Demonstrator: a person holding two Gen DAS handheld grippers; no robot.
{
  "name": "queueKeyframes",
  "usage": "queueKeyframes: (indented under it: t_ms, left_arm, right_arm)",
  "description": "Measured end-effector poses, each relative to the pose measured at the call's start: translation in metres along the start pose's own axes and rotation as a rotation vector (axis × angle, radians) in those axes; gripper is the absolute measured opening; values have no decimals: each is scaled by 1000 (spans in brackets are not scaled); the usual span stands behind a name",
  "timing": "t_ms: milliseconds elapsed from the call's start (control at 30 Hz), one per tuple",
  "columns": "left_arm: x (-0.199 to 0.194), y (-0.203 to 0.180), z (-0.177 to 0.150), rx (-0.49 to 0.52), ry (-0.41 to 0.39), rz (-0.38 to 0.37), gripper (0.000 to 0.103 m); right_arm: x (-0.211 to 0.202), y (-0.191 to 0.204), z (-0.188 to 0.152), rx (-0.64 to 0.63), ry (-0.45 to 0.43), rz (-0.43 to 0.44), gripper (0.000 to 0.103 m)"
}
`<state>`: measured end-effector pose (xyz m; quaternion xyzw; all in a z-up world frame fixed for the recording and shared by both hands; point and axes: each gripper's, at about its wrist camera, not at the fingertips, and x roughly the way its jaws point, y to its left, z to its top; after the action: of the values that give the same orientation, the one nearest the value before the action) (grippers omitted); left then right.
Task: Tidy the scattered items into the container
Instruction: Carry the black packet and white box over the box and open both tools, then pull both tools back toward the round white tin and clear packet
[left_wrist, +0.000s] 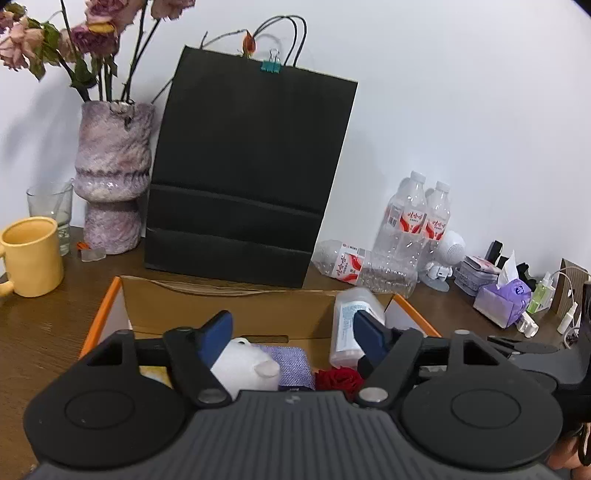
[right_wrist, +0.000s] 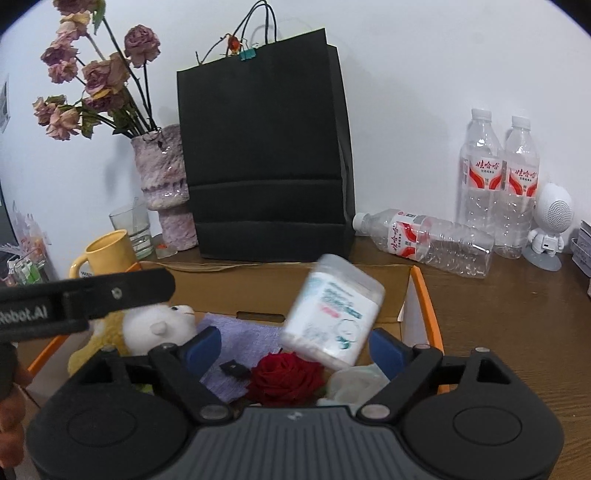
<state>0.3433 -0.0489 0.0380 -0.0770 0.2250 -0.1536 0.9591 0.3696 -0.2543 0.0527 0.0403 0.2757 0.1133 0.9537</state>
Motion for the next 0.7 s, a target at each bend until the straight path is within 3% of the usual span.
queueKeyframes:
  t_ms: [300,500,700]
  left_arm:
    - [-48,-5,-7,15,-33,29,103]
    - [-103,-5,-27,33,-73,40,103]
    - [-134,-4,-64,48,-22,53,103]
  right_arm:
    - [-41,1,-9,48,-22,18,90]
    - [-92,7,-27,24,-65,9,90]
    - [-134,16,-60,-38,-79,-14,90]
